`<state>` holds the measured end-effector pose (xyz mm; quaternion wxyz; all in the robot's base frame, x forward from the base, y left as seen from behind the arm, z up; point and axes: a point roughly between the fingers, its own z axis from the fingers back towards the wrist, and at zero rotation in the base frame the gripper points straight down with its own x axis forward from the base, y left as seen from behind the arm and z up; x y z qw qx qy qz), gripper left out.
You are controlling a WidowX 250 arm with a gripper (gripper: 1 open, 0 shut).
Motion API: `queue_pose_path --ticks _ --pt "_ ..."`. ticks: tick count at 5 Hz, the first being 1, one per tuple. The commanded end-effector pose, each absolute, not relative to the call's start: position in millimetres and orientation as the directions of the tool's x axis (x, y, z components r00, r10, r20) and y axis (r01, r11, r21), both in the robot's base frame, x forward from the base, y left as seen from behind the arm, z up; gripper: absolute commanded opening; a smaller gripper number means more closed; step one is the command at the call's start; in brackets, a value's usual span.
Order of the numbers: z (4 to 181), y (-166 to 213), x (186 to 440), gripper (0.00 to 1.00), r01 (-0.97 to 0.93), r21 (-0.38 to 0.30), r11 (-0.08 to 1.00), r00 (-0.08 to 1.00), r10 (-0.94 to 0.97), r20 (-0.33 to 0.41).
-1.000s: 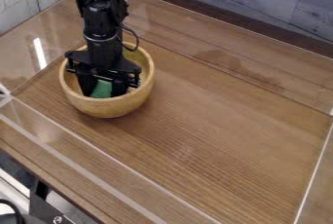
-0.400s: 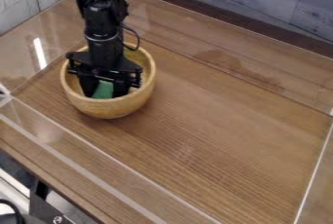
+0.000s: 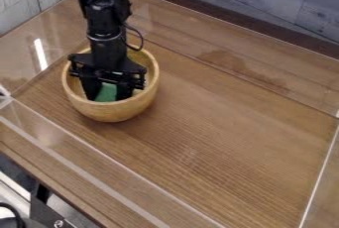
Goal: Move green stick from inside the wooden bowl to the table next to it
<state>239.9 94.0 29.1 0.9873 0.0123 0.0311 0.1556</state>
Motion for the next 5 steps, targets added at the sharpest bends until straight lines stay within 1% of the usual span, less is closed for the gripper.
queue_pose_path --ticks 1,3,4,5 --pt "45.3 100.6 250.2 0.00 -0.322 0.030 0.946 0.947 0.322 -0.004" --pt "59.0 99.7 252.3 0.00 -0.334 0.013 0.943 0.943 0.334 -0.006" --pt "69.1 99.1 254.0 0.00 -0.341 0.002 0.940 0.940 0.341 -0.004" --pt "86.2 97.2 257.5 0.00 -0.348 -0.018 0.937 0.937 0.348 0.005"
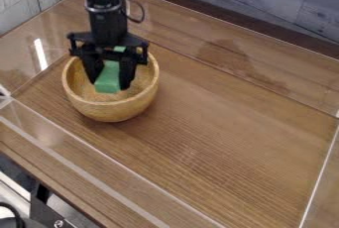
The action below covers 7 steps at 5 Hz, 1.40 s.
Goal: Move green stick from inside the wooden bowl to the table next to it
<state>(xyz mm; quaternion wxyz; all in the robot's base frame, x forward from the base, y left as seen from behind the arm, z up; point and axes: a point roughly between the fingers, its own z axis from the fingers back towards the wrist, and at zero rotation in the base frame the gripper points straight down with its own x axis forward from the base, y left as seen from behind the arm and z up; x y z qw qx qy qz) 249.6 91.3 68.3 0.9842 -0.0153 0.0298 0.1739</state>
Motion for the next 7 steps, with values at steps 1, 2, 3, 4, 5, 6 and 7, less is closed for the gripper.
queue_pose_path --ticks 1,2,3,4,5,6,7 --pt "102.6 93.3 261.3 0.00 -0.349 -0.041 0.936 0.937 0.350 0.013" --pt "100.3 86.9 261.5 0.00 -0.335 -0.049 0.941 0.942 0.336 0.009" --pt "95.2 86.5 261.4 0.00 -0.333 -0.045 0.942 0.942 0.334 0.010" --pt "89.9 86.1 261.1 0.00 -0.331 -0.040 0.943 0.943 0.331 0.010" --pt "85.1 85.1 261.0 0.00 -0.327 -0.037 0.944 0.945 0.327 0.008" --pt "80.0 84.4 260.8 0.00 -0.323 -0.033 0.946 0.946 0.324 0.006" --pt "76.9 83.7 261.0 0.00 -0.323 -0.031 0.946 0.946 0.323 0.004"
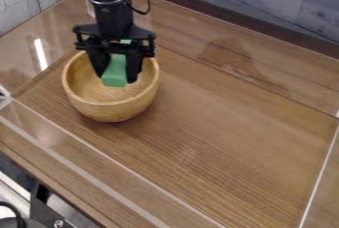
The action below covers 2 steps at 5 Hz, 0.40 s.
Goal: Move green stick from inside the wooden bowl to the table next to it
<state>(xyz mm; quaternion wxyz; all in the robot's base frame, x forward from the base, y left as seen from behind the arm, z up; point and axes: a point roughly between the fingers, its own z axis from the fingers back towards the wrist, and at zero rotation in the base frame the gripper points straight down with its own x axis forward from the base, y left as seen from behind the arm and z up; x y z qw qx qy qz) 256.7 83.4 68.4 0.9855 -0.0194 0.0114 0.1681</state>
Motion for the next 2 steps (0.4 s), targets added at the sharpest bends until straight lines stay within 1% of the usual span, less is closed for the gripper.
queue_pose_path --ticks 1,2 --pt "74.4 82.9 261.0 0.00 -0.322 -0.030 0.946 0.947 0.322 0.002" --pt "73.9 81.4 261.4 0.00 -0.322 -0.031 0.946 0.947 0.322 0.001"
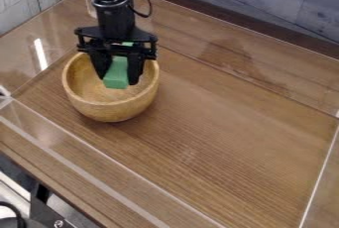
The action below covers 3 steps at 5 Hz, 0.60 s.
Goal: Move green stick from inside the wooden bowl to the table next to it
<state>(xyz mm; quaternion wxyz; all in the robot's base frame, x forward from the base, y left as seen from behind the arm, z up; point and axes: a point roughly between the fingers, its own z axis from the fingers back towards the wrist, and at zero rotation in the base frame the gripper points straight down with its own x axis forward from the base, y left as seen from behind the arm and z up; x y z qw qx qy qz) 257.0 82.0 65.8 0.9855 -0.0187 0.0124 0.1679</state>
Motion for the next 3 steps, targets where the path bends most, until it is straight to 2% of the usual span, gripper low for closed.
queue_pose_path --ticks 1,3 --pt "73.7 79.8 261.8 0.00 -0.321 -0.033 0.946 0.947 0.322 -0.001" --pt "74.1 76.5 263.2 0.00 -0.322 -0.039 0.946 0.947 0.322 -0.004"
